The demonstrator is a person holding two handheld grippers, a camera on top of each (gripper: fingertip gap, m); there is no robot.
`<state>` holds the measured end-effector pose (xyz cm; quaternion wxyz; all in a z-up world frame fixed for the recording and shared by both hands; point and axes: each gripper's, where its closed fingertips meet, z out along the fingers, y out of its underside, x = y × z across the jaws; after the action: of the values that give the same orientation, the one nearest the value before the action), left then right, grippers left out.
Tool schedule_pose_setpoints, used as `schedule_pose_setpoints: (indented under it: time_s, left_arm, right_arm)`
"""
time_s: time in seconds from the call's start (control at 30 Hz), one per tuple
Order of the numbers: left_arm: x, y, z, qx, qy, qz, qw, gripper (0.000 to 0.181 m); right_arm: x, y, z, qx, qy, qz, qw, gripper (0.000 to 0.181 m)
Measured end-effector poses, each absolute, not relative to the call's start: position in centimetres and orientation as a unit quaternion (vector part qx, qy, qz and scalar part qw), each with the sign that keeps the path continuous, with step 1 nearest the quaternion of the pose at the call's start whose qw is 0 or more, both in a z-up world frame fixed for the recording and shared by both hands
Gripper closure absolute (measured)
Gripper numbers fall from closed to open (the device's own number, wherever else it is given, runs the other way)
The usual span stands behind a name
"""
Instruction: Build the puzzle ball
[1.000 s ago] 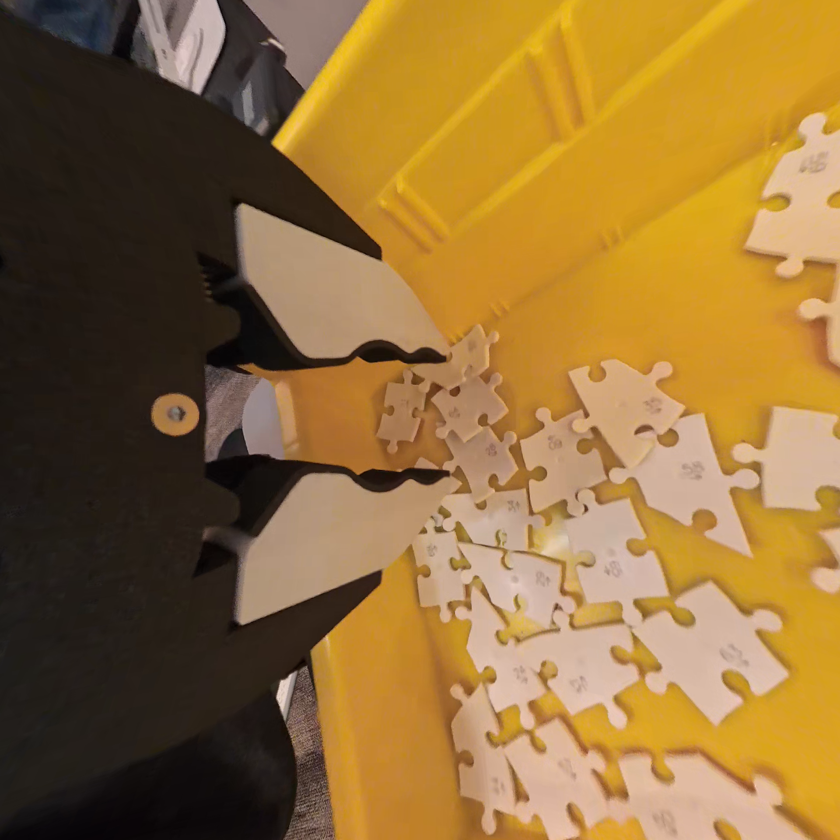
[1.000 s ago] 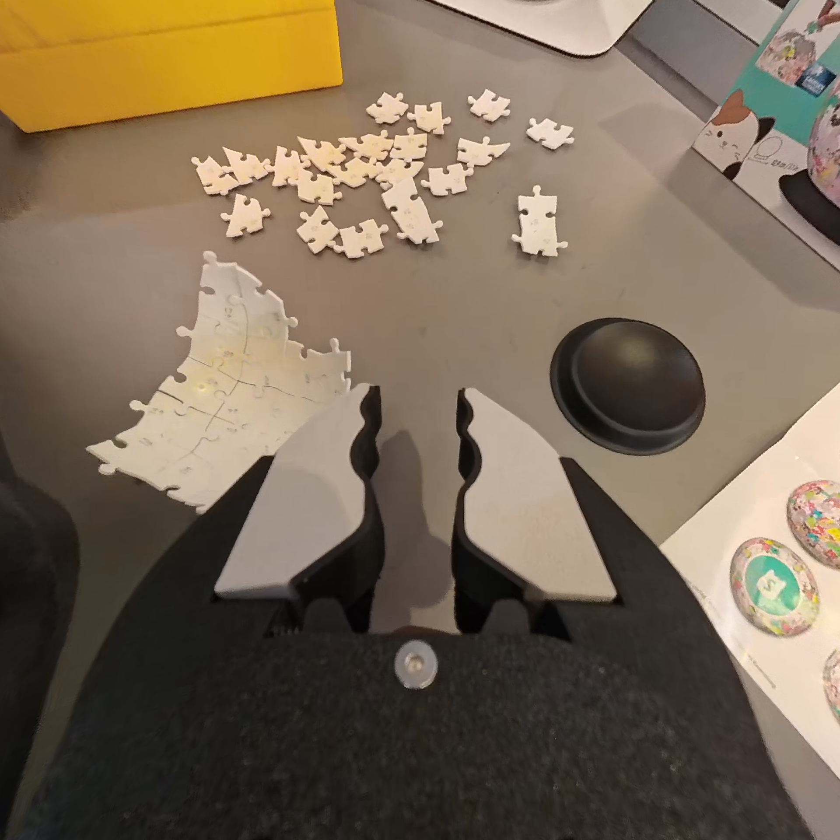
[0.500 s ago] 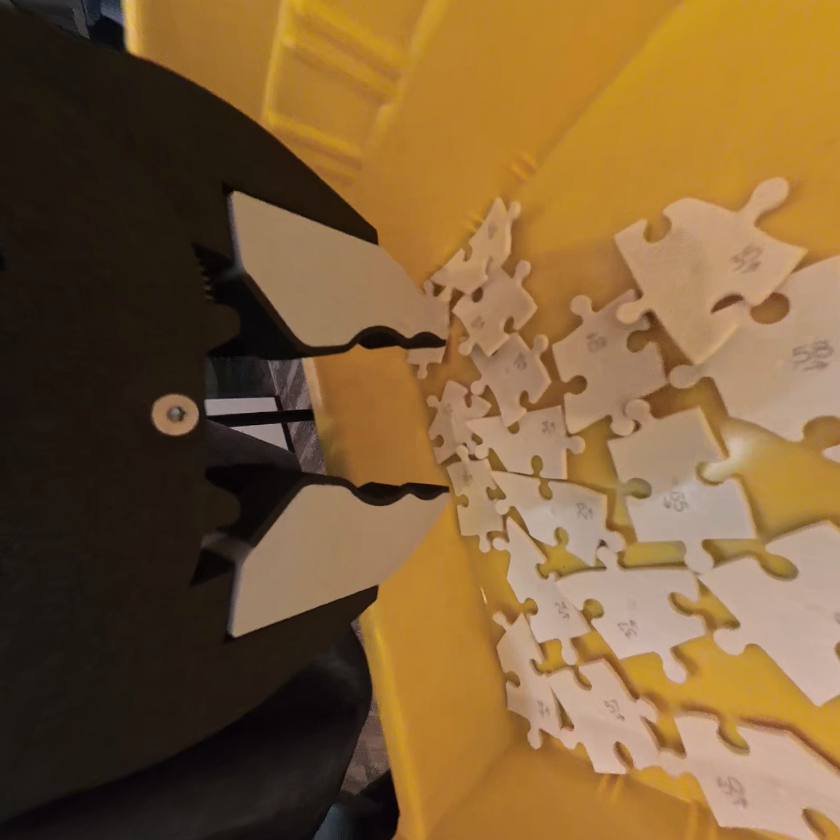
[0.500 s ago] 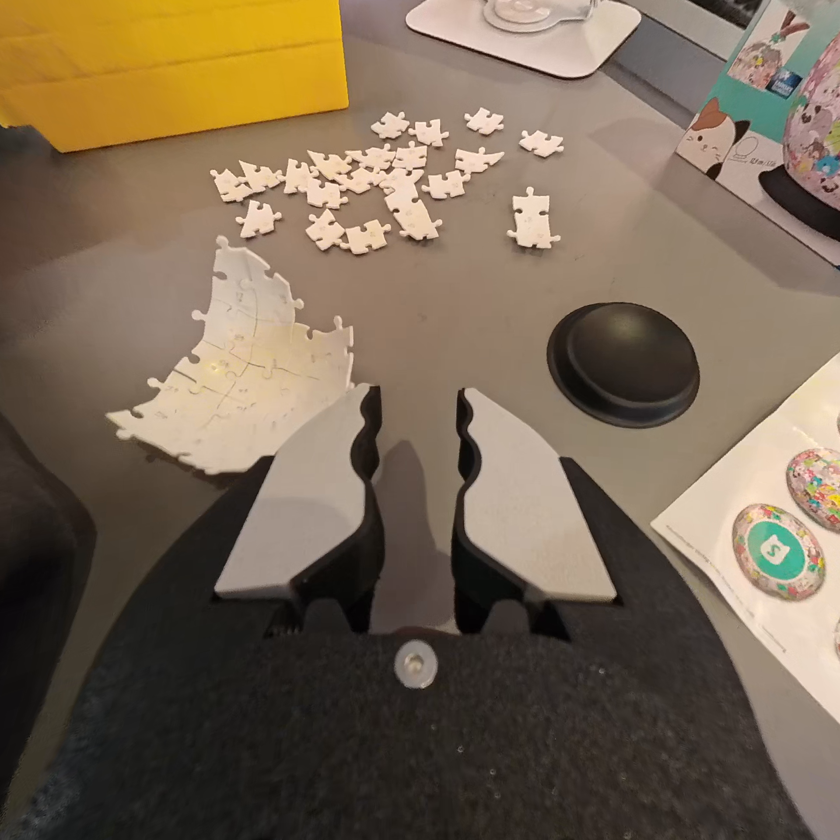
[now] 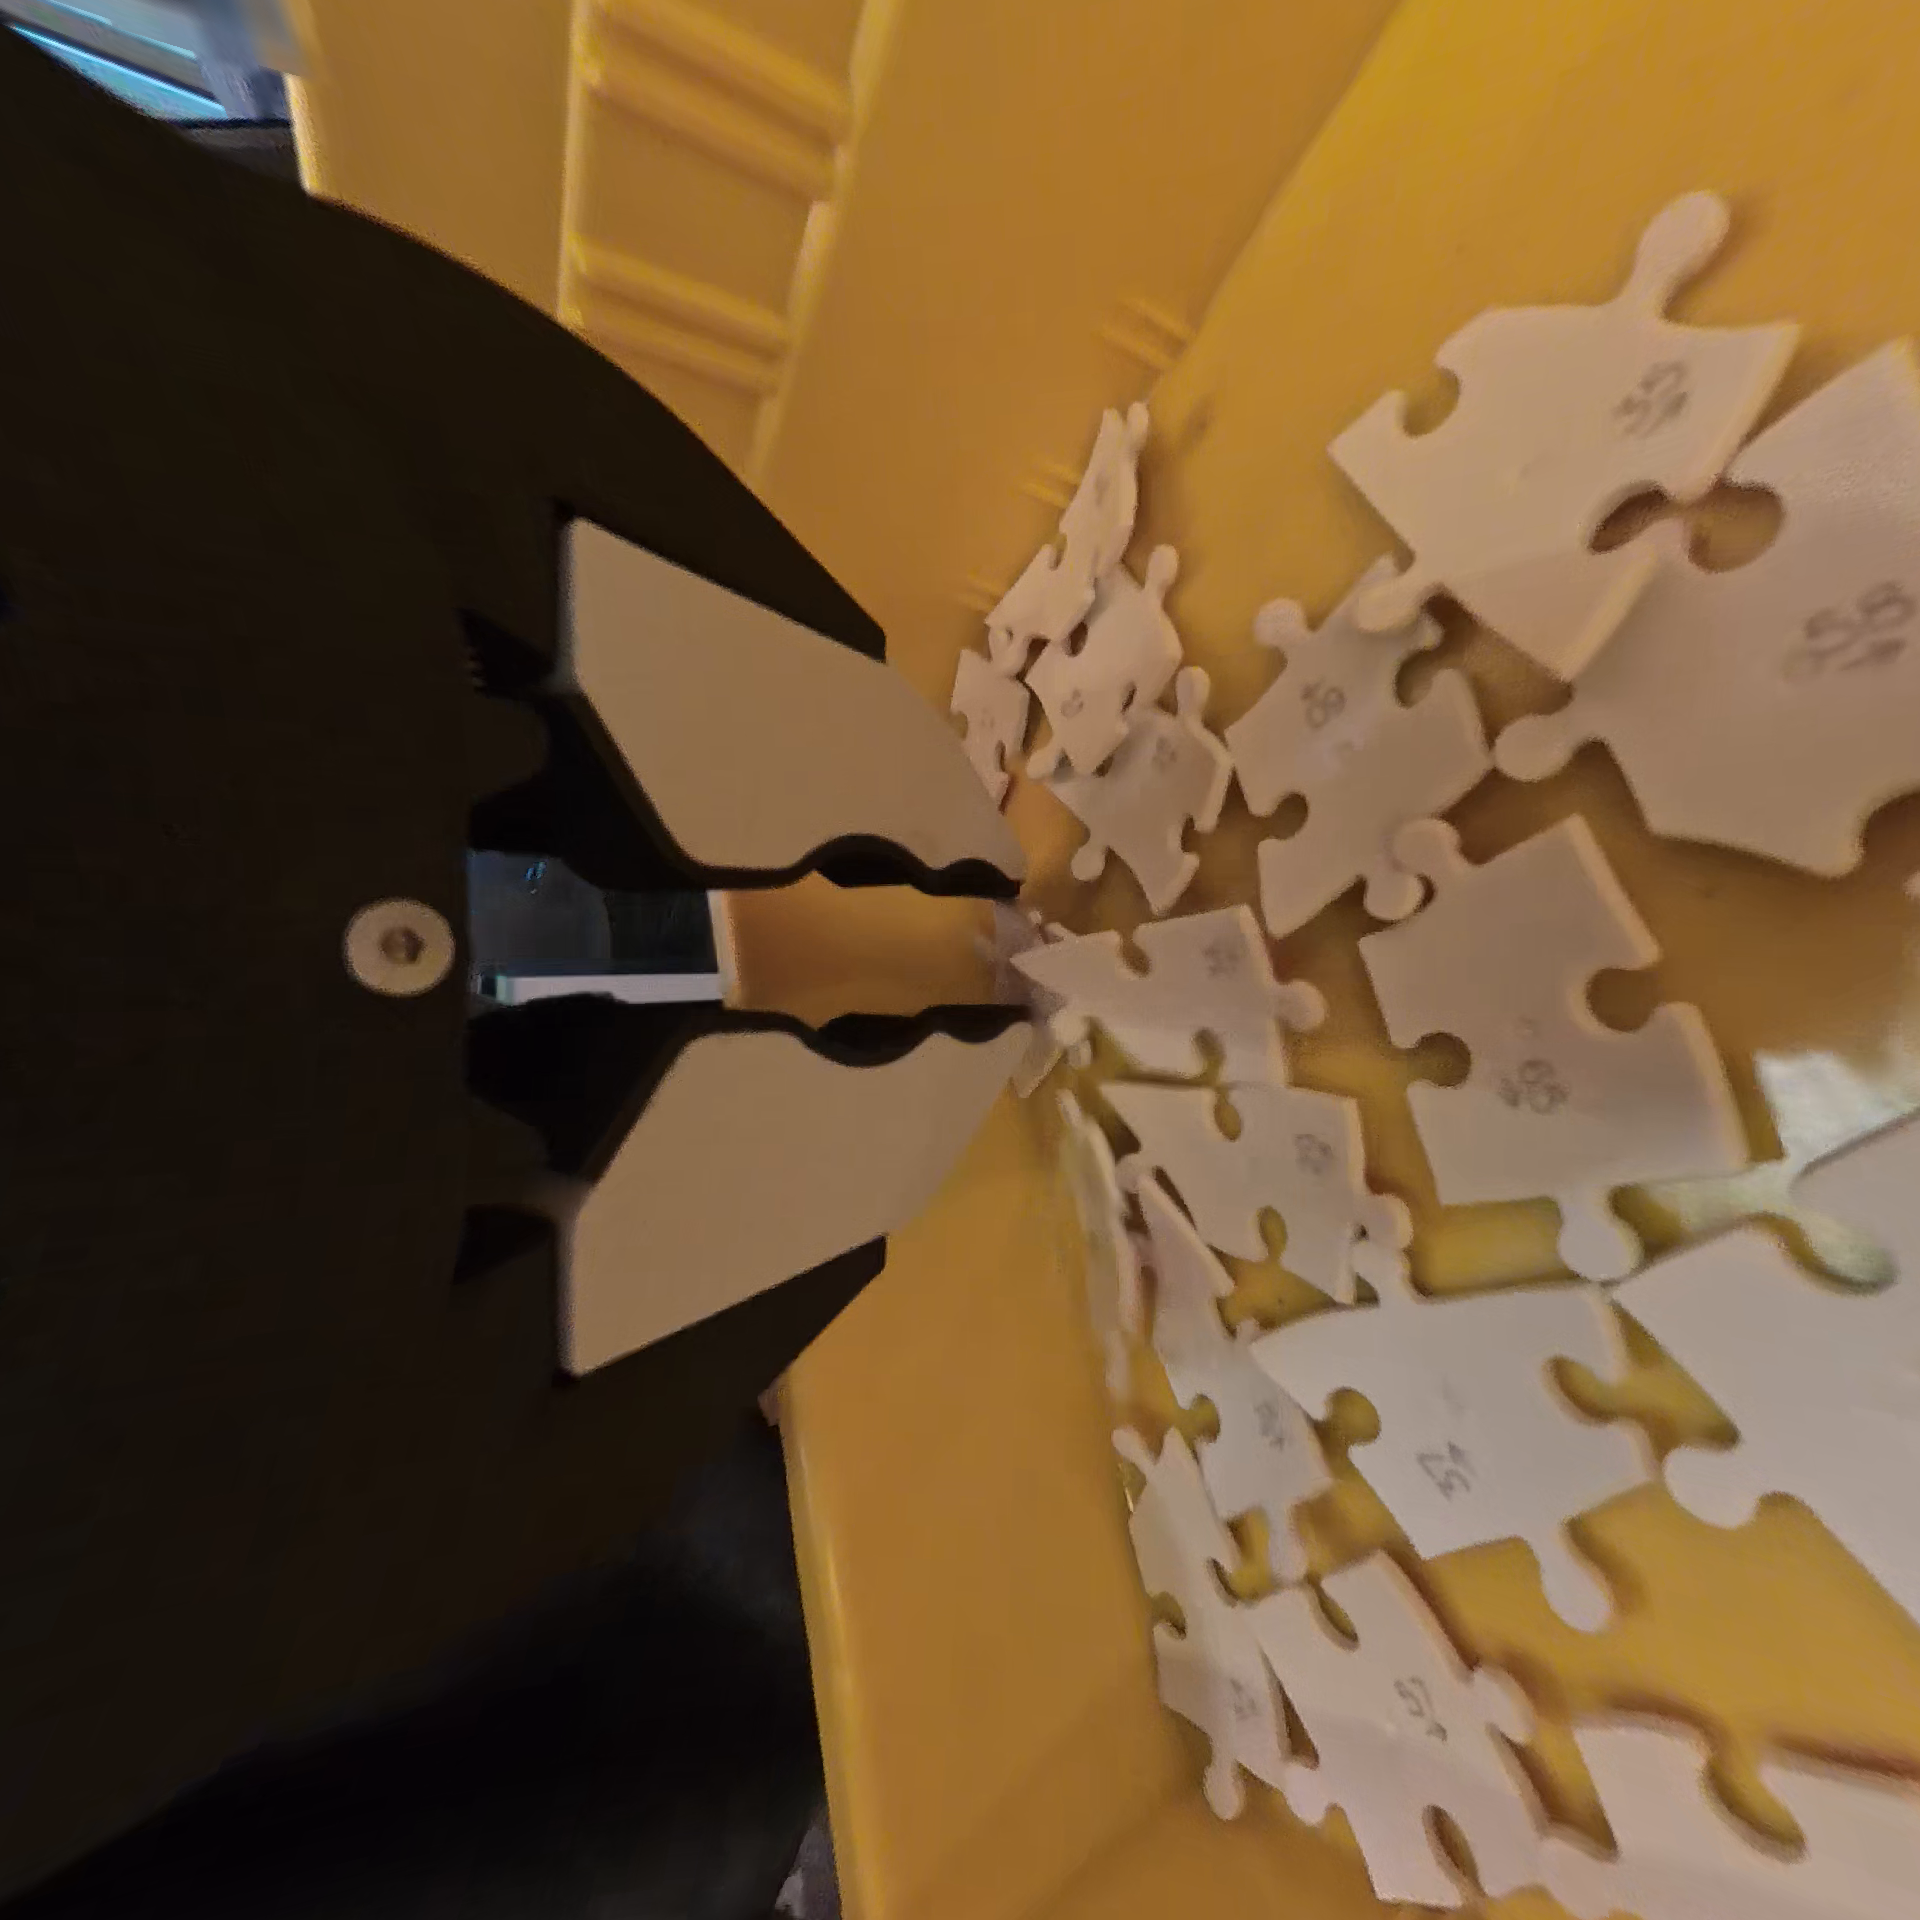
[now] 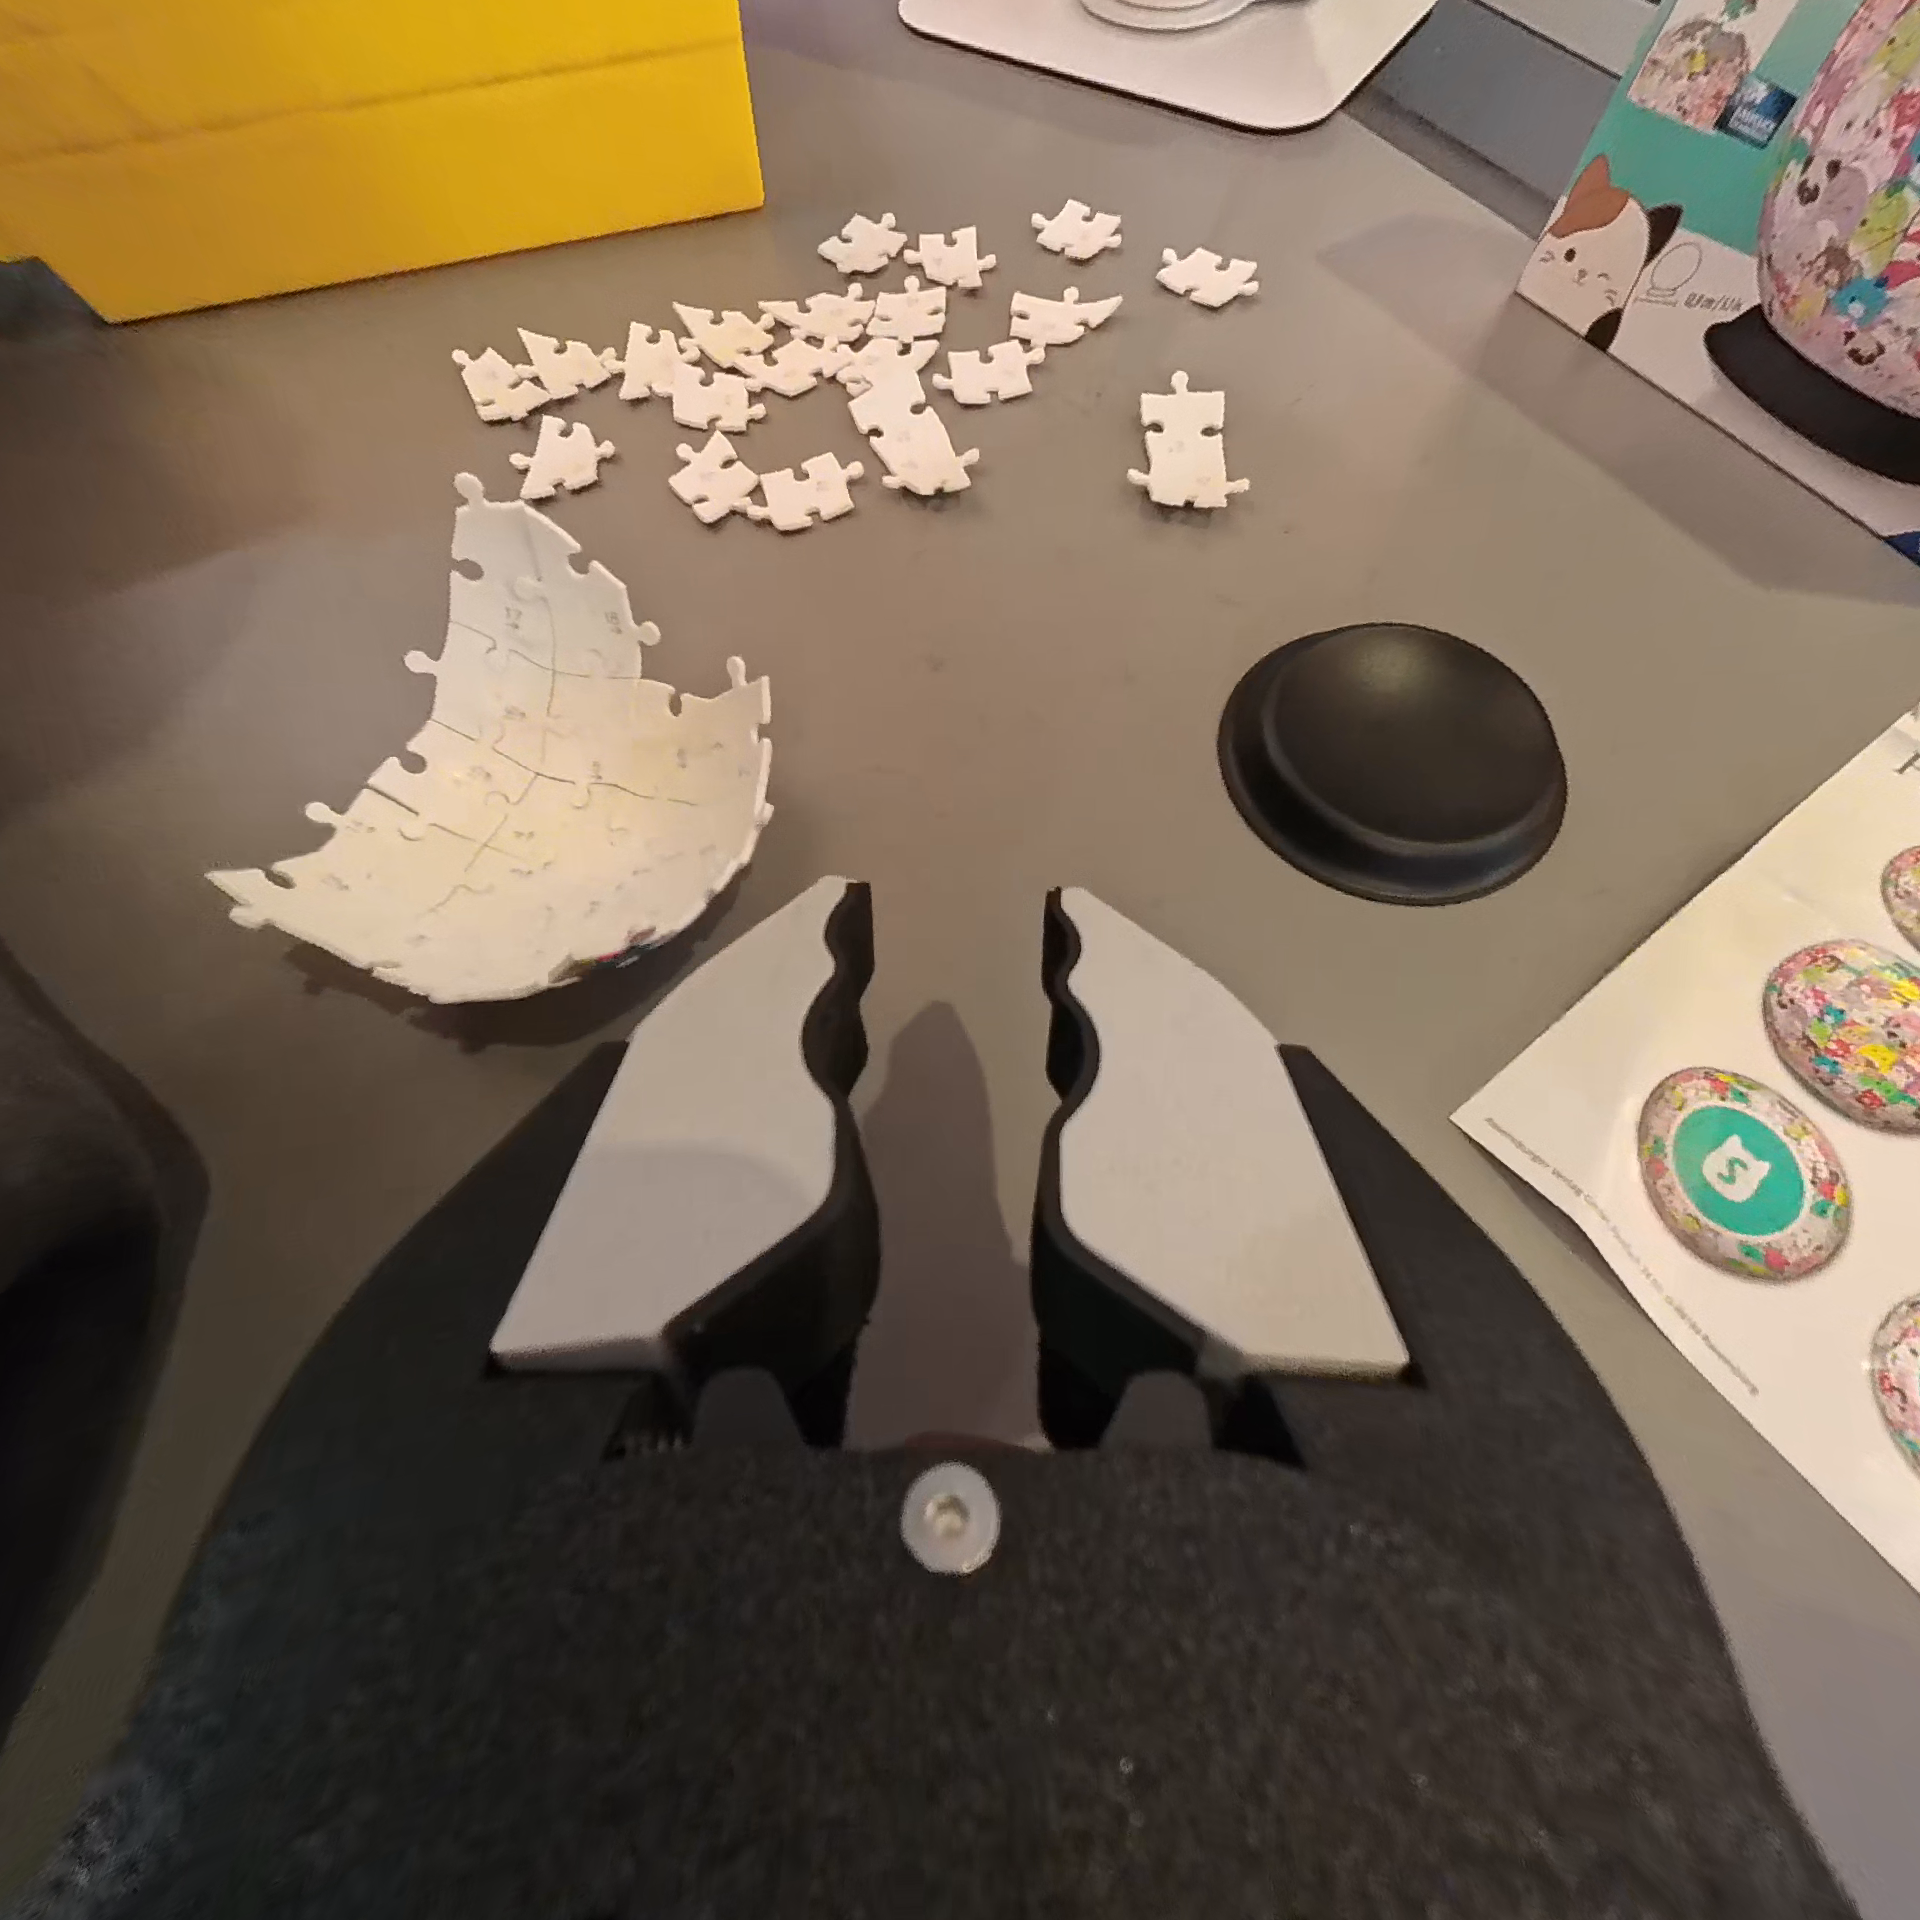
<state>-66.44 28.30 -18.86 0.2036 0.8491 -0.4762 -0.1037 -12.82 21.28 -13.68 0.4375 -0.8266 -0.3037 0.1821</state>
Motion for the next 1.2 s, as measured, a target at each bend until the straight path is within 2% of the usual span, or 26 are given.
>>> schedule_pose_setpoints:
  time_s: [0.43, 0.53, 0.7, 0.9, 1.03, 1.2]
  left_arm:
    - [-66.6, 28.9, -16.1, 0.873, -0.475, -0.082, 0.076, 0.179]
    - [-66.5, 29.7, -14.2, 0.896, -0.44, -0.052, -0.006, 0.18]
    - [-62.9, 30.1, -9.0, 0.918, -0.338, 0.06, -0.199, 0.18]
    - [-49.4, 24.8, -0.5, 0.846, -0.287, 0.253, -0.372, 0.18]
    - [-39.8, 21.5, -1.9, 0.825, -0.218, 0.382, -0.355, 0.18]
    - [-35.2, 20.0, -11.8, 0.858, -0.06, 0.445, -0.248, 0.18]
  right_arm:
    - [-13.8, 21.0, -11.8, -0.814, -0.328, 0.167, 0.449, 0.151]
    - [-14.2, 20.8, -11.3, -0.809, -0.335, 0.162, 0.455, 0.152]
    - [-14.8, 20.7, -10.7, -0.801, -0.343, 0.162, 0.463, 0.152]
    - [-15.7, 20.7, -10.4, -0.789, -0.354, 0.168, 0.473, 0.152]
    - [-15.9, 20.9, -10.4, -0.78, -0.356, 0.17, 0.486, 0.152]
    - [-15.7, 20.8, -10.3, -0.767, -0.358, 0.173, 0.503, 0.153]
